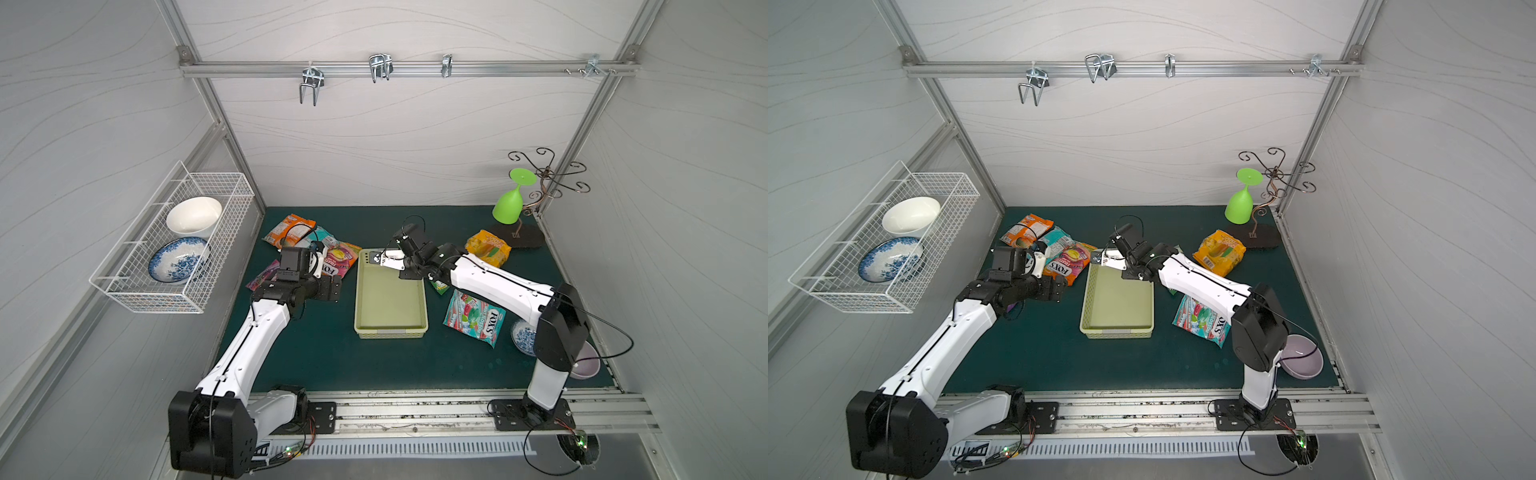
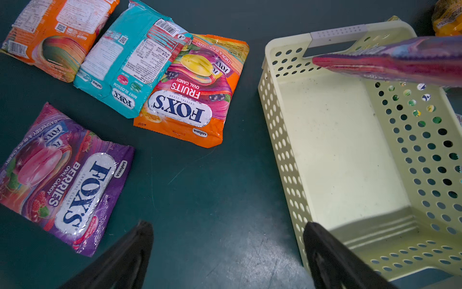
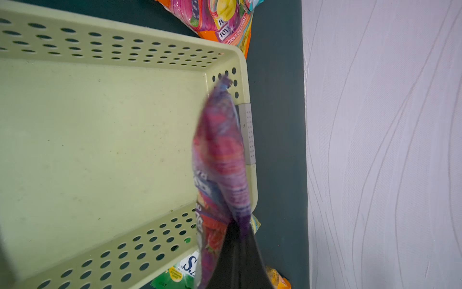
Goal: Put the candies in the basket
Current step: Place the candy in the basket.
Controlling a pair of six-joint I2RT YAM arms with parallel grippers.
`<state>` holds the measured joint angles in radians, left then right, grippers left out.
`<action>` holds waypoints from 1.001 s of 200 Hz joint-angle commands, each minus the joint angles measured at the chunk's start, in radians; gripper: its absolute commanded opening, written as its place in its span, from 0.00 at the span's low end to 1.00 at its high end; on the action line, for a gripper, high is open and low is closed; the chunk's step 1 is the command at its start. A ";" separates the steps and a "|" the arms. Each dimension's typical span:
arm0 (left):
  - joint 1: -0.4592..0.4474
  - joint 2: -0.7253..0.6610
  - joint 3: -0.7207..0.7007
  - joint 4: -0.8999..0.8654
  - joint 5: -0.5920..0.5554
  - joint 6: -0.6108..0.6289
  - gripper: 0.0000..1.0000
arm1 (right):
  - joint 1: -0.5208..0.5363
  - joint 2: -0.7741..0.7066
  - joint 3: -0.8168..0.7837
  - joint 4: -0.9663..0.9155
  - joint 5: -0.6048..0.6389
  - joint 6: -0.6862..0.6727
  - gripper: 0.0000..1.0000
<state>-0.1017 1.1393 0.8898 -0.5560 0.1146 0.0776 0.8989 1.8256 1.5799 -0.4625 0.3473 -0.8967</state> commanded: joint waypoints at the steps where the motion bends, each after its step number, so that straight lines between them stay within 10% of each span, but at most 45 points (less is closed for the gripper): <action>1: -0.008 -0.013 0.057 0.021 0.004 -0.003 0.98 | 0.014 0.040 0.052 0.058 -0.027 -0.040 0.00; 180: -0.023 -0.013 0.050 0.043 -0.034 0.001 0.98 | 0.079 0.260 0.065 0.182 0.236 0.063 0.00; 200: -0.024 -0.010 0.060 0.030 -0.016 -0.007 0.98 | 0.094 0.265 0.038 0.179 0.216 0.064 0.12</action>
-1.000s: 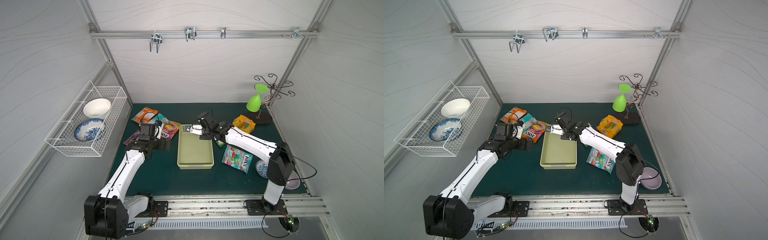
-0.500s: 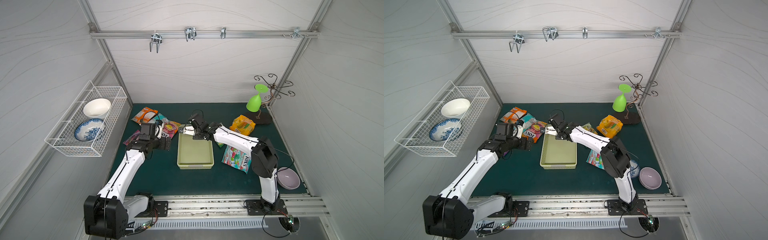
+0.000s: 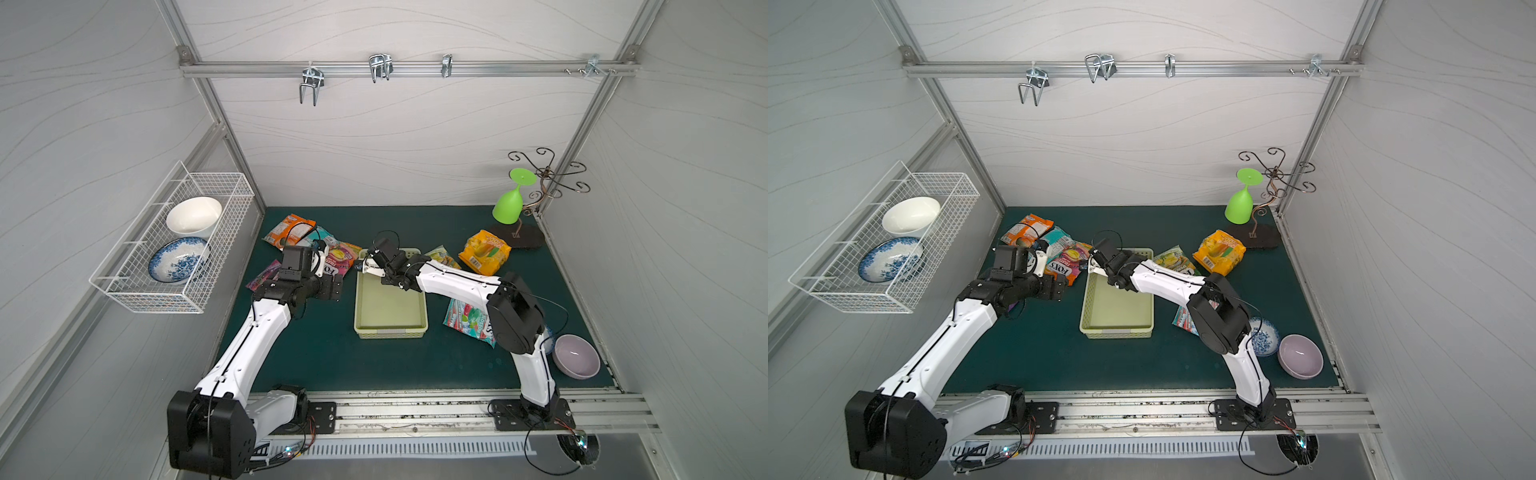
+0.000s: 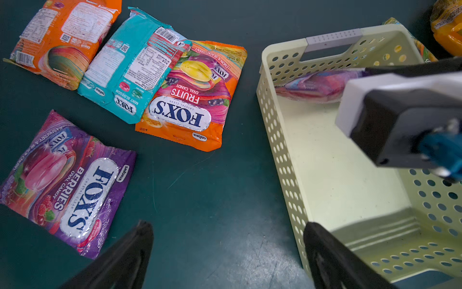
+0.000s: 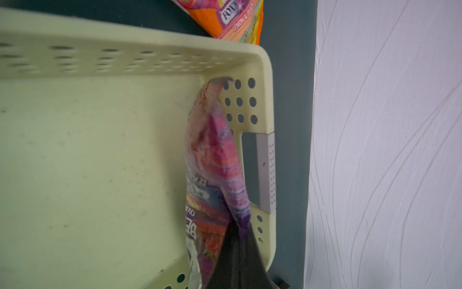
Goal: Put the candies in the basket
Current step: Place the candy in the basket.
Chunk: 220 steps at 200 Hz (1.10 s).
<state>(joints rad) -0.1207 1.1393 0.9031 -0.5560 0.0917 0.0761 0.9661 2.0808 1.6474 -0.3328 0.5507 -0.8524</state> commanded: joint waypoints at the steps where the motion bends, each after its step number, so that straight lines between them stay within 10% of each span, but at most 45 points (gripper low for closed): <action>1: -0.004 -0.010 0.049 0.029 0.009 -0.006 0.98 | 0.028 0.010 -0.031 0.049 0.012 0.020 0.12; 111: -0.007 -0.011 0.059 0.010 0.017 -0.008 0.98 | 0.032 -0.122 -0.086 -0.173 -0.268 0.254 0.60; 220: -0.004 -0.011 0.063 0.006 -0.023 -0.011 0.98 | -0.074 0.024 -0.009 -0.138 -0.377 0.474 0.56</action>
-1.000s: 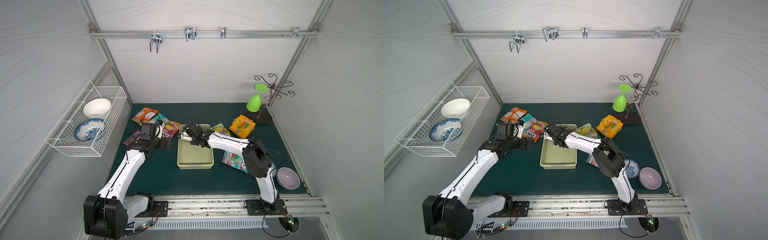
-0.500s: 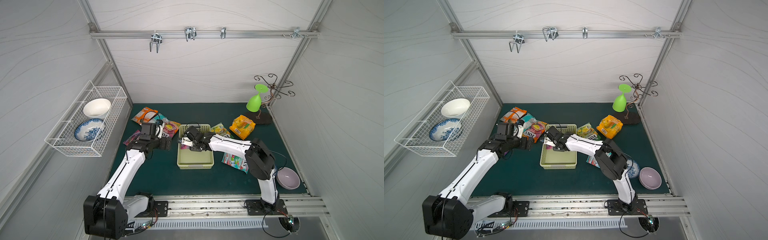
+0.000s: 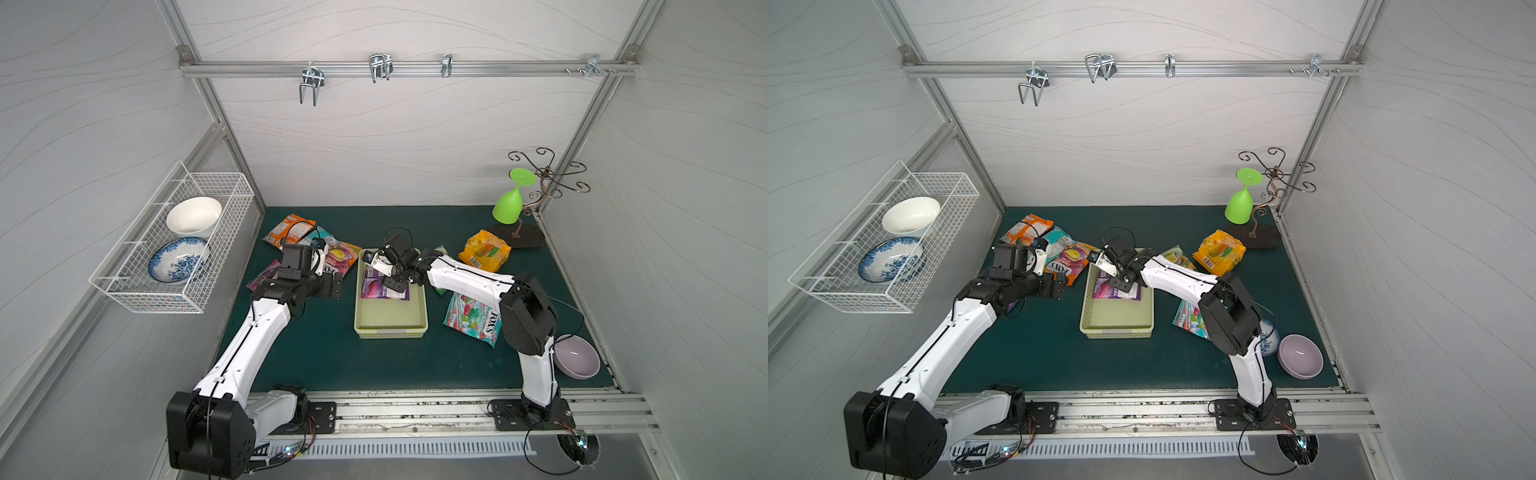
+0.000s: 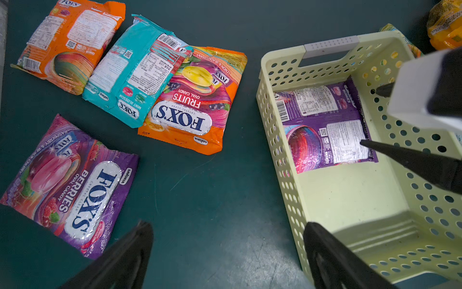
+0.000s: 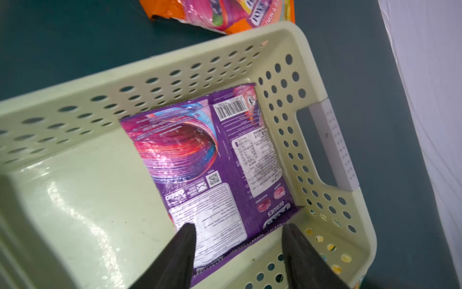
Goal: Put the candies in the basket
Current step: Place the candy in the basket.
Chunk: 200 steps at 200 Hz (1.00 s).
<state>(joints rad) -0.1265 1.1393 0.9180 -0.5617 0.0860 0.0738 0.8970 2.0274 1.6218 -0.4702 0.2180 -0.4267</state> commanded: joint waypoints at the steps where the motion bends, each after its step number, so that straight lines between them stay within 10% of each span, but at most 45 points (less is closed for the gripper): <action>1: 0.001 -0.010 0.048 0.013 -0.018 -0.010 0.98 | -0.006 0.080 0.017 0.000 -0.044 0.049 0.56; 80: 0.002 -0.002 0.028 0.042 -0.037 -0.021 0.98 | -0.040 0.149 0.029 0.010 -0.064 0.098 0.51; 200: 0.009 0.023 0.043 0.020 -0.041 -0.027 0.98 | -0.041 -0.268 -0.155 -0.027 -0.003 0.157 0.62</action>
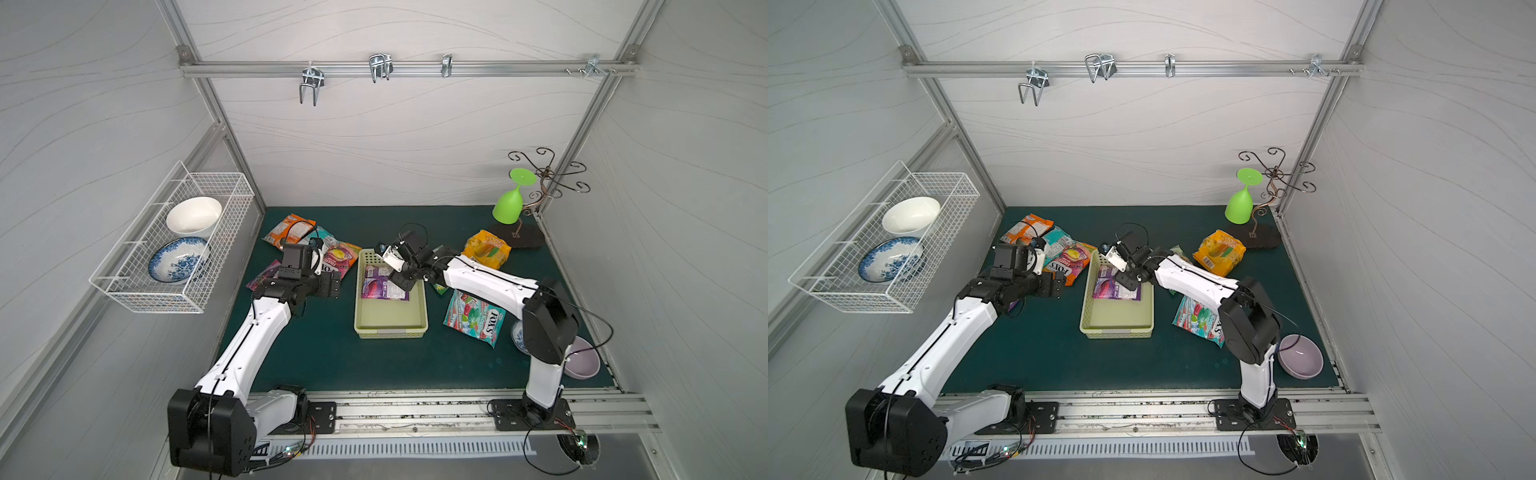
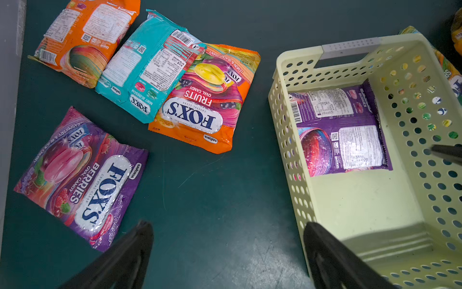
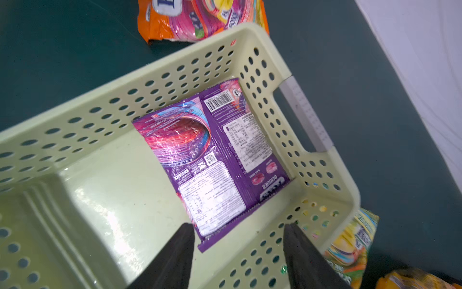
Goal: Put the candies in the basket
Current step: Place the candy in the basket, then pick up the candy at the center of the board.
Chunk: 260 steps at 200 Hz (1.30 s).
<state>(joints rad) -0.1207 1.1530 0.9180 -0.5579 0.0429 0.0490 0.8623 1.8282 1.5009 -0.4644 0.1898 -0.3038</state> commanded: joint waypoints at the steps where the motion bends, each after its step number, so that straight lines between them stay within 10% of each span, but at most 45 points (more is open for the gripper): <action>1: 0.003 0.009 0.044 0.015 0.001 -0.002 0.98 | -0.007 -0.073 -0.035 -0.032 0.026 0.035 0.62; 120: 0.005 0.022 0.036 0.022 -0.001 0.017 0.97 | -0.159 -0.533 -0.272 -0.059 0.068 0.209 0.99; 260: 0.019 0.083 0.114 -0.044 -0.007 0.047 0.97 | -0.396 -0.997 -0.581 -0.012 0.040 0.205 0.99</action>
<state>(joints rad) -0.1055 1.2289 0.9535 -0.5823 0.0418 0.0788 0.4686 0.8772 0.9413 -0.5041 0.2070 -0.0967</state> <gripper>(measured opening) 0.969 0.988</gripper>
